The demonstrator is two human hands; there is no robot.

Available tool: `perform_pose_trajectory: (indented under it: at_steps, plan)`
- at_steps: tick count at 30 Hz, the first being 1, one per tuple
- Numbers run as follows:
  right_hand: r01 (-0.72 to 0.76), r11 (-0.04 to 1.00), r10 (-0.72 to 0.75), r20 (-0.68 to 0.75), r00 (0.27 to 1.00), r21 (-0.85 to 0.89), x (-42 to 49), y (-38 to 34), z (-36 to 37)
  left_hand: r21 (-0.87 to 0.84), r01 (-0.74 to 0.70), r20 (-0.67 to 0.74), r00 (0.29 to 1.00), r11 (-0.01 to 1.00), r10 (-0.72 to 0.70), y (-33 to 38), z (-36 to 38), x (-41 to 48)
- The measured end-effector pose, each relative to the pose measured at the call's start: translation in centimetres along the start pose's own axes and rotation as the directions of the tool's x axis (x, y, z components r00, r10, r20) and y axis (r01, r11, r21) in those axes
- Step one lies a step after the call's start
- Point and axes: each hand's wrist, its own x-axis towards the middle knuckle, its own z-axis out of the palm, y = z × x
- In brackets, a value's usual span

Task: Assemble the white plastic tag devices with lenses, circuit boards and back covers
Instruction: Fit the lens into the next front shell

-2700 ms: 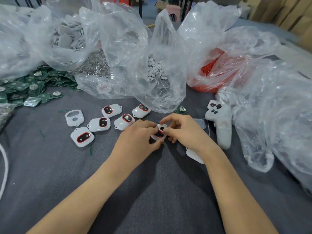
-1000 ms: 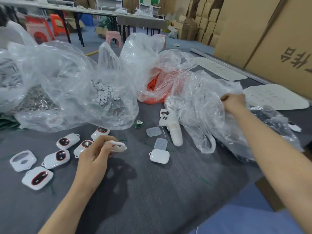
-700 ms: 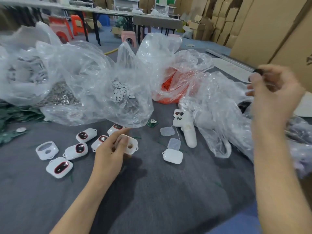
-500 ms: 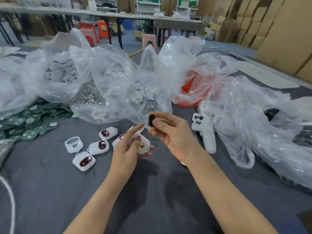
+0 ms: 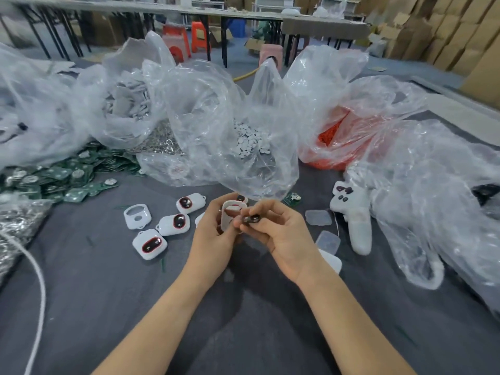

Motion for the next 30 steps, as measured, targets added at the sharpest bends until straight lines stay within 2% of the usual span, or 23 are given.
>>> perform_pose_trajectory:
  at_steps: [3, 6, 14, 19, 20, 22, 24, 25, 30]
  plan:
    - [0.099, 0.991, -0.091, 0.082, 0.992, -0.094, -0.2, -0.1, 0.1, -0.039, -0.015, 0.002, 1.0, 0.999, 0.016, 0.2, 0.2, -0.1]
    - [0.127, 0.987, -0.112, 0.141, 0.984, -0.103, -0.3, -0.4, 0.1, -0.047, -0.036, 0.014, 0.999, 0.998, 0.037, 0.3, 0.2, -0.2]
    - [0.019, 0.999, -0.03, 0.272, 0.962, 0.043, -0.5, -0.4, 0.2, -0.016, -0.059, 0.029, 0.998, 0.998, 0.06, 0.0, 0.0, -0.3]
    - [-0.012, 0.997, -0.008, 0.237, 0.971, 0.08, -0.4, -0.5, -0.1, -0.013, -0.049, 0.001, 0.999, 0.999, 0.049, 0.2, 0.2, -0.2]
    - [0.028, 0.999, -0.036, 0.192, 0.981, 0.045, -0.3, -0.5, -0.2, -0.002, -0.039, -0.013, 0.999, 0.999, 0.039, 0.1, 0.1, -0.2]
    - [0.152, 0.964, -0.141, 0.062, 0.988, -0.217, -0.2, -0.5, -0.5, 0.058, -0.032, -0.032, 0.999, 0.998, 0.034, -0.1, 0.0, -0.1]
    - [0.195, 0.817, -0.257, -0.04, 0.966, -0.543, 0.0, -0.4, -0.8, 0.127, -0.03, -0.033, 0.999, 0.991, 0.034, -0.3, -0.1, 0.0]
    - [0.192, 0.755, -0.296, -0.065, 0.953, -0.627, 0.0, -0.3, -0.9, 0.151, -0.027, -0.027, 0.999, 0.988, 0.032, -0.4, -0.1, 0.1]
    - [0.191, 0.669, -0.323, -0.05, 0.945, -0.719, 0.0, 0.0, -1.1, 0.26, -0.044, 0.048, 0.998, 0.964, 0.033, -0.3, 0.0, 0.0]
